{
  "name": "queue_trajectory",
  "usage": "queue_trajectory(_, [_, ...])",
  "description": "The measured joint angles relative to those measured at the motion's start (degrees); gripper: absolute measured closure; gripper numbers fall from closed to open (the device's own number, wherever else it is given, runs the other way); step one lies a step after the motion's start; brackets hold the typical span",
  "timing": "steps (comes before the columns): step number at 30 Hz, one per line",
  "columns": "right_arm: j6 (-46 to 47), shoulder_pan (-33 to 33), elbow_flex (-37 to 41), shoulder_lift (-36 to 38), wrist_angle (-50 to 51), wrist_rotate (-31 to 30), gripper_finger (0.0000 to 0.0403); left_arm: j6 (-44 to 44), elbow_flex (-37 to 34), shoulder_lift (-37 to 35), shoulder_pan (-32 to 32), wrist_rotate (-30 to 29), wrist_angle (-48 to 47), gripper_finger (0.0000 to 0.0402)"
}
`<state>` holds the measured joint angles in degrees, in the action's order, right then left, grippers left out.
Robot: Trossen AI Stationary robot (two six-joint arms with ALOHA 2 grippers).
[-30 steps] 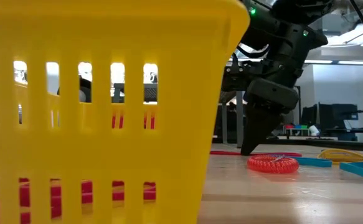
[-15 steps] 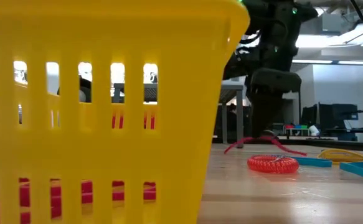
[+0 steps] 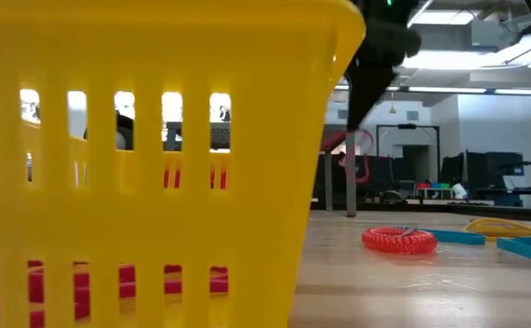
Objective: Pick & Place Office Desk Supplies
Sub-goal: Put the red rubber band into the bottom yellow bin
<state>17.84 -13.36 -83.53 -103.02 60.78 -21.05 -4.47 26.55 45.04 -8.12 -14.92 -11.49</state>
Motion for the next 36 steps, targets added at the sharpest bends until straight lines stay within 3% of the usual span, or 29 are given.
queue_trajectory(10, [-4.05, -2.84, -10.47, 0.09, -1.04, -1.52, 0.0403, 0.17, 0.0, 0.0, -0.04, 0.33, 0.34, 0.0248])
queue_trajectory(17, [-7.55, -4.8, -12.28, 0.11, -9.17, -1.19, 0.0403, 0.21, 0.0, 0.02, -0.09, 6.89, 3.28, 0.0248])
queue_trajectory(28, [-7.8, -5.83, -12.28, 0.05, -23.22, 8.65, 0.0403, 0.2, 0.0, 0.02, -0.09, 8.36, 3.46, 0.0248])
queue_trajectory(36, [-5.75, -8.43, -12.28, 0.0, -30.64, 12.14, 0.0403, 0.41, 0.0, 0.02, -0.11, 16.31, 4.41, 0.0248])
